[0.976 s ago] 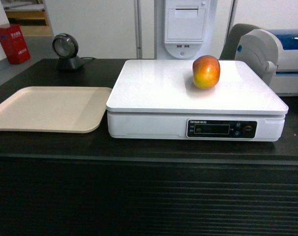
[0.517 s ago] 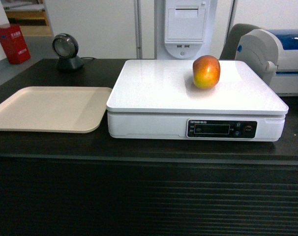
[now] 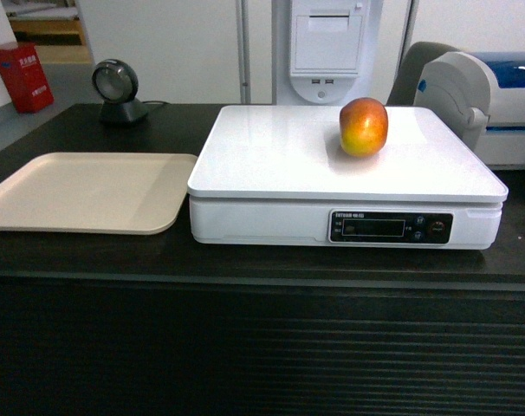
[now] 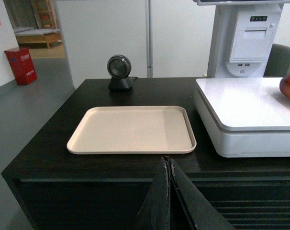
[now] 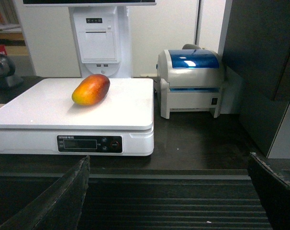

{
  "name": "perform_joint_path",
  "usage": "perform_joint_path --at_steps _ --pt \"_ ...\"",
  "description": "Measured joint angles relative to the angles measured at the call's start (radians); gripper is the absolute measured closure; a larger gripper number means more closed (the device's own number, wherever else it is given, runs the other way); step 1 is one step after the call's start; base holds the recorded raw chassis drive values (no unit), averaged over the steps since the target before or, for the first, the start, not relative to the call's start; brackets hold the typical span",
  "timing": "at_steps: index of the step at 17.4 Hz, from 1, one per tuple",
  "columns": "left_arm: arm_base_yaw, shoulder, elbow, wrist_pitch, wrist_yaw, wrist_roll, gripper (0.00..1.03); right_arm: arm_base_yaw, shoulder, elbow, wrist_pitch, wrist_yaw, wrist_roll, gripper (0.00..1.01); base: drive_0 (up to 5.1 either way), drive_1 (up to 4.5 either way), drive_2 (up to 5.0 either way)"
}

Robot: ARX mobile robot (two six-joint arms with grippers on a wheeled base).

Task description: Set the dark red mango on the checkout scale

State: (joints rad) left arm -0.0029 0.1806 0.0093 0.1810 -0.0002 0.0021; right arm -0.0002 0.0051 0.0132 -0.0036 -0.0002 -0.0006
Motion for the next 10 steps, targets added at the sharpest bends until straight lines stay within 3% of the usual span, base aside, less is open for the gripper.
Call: perform_joint_path --at_steps 1,2,6,7,10 --pt "0.000 -0.011 0.000 -0.008 0.000 0.000 1.01 0.000 0.000 0.000 0.000 0.000 0.000 0.03 0.0 0.00 0.0" --pt "0.000 -0.120 0.001 -0.176 0.003 0.000 1.01 0.000 0.000 0.000 0.000 0.000 0.000 0.03 0.0 0.00 0.0" --pt "0.000 -0.171 0.001 -0.182 0.000 0.000 1.01 0.000 0.000 0.000 -0.001 0.000 0.000 0.03 0.0 0.00 0.0" --pt "0.000 -0.171 0.001 -0.187 0.000 -0.002 0.95 0.000 0.000 0.000 0.000 0.000 0.000 0.03 0.0 0.00 0.0" --pt "0.000 -0.171 0.001 -0.185 0.000 -0.002 0.61 0.000 0.000 0.000 0.000 0.000 0.000 0.03 0.0 0.00 0.0"
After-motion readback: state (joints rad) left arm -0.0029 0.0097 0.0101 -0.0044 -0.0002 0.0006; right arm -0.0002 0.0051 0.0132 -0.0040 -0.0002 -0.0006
